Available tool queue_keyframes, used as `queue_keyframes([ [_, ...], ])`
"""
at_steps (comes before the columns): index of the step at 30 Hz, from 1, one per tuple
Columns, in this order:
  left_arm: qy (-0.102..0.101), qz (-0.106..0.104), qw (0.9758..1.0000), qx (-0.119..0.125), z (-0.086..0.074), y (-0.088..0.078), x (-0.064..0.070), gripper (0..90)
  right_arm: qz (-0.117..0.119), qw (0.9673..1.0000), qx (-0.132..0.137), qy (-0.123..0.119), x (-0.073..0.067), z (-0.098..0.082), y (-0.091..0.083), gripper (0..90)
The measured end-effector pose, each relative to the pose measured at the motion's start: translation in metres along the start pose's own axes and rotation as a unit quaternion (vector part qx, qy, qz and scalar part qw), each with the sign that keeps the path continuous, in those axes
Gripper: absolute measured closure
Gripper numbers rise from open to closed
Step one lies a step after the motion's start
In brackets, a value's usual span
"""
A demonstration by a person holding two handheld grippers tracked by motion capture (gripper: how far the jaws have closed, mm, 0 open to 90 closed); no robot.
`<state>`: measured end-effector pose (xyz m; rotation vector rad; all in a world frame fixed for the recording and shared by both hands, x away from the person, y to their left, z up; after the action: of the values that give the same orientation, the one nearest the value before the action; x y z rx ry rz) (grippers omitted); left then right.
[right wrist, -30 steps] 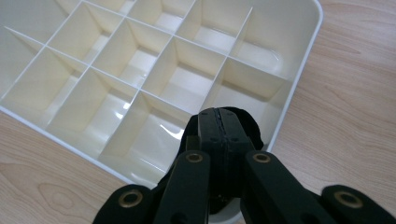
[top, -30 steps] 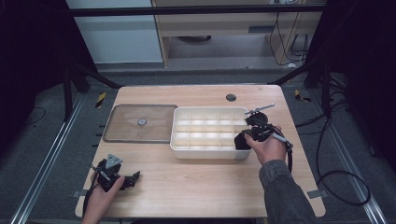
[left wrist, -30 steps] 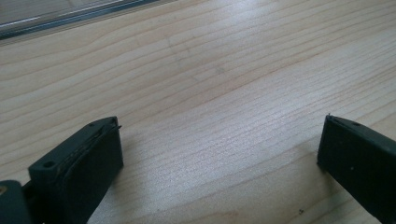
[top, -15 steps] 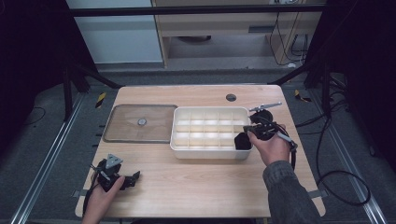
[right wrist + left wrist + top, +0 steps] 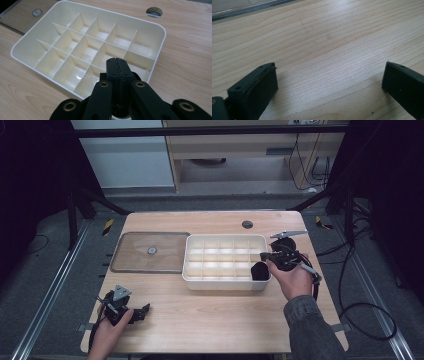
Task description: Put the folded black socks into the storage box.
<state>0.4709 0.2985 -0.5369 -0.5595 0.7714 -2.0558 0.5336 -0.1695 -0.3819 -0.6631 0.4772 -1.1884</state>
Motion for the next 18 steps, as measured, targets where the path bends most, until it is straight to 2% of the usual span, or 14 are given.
queue_keyframes([
  [1,0.0,0.0,1.0,0.0,0.0,0.0,0.0,0.0,0.004,0.9999,0.011,0.001,-0.001,0.002,-0.003,90.0],
  [4,0.001,0.0,1.0,0.0,0.0,0.0,0.0,0.0,0.007,0.9998,0.019,0.001,-0.004,0.003,-0.008,90.0],
  [11,0.002,0.0,1.0,-0.001,0.0,0.0,0.0,0.0,0.015,0.9994,0.032,-0.003,-0.01,0.004,-0.016,90.0],
  [18,0.001,0.0,1.0,-0.001,0.0,0.0,0.0,0.0,0.014,0.9991,0.04,-0.004,-0.01,0.003,-0.022,89.1],
])
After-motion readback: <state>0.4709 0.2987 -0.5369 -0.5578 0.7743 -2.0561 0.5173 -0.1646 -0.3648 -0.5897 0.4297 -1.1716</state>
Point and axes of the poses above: each handheld gripper's, and its own axes: y roughly forward along the jaws, z roughly out of its top, x roughly to its right, the point moved 4 cm from there along y, roughly forward along the jaws, and after that the axes turned 10 degrees about -z, right-handed, at the moved point
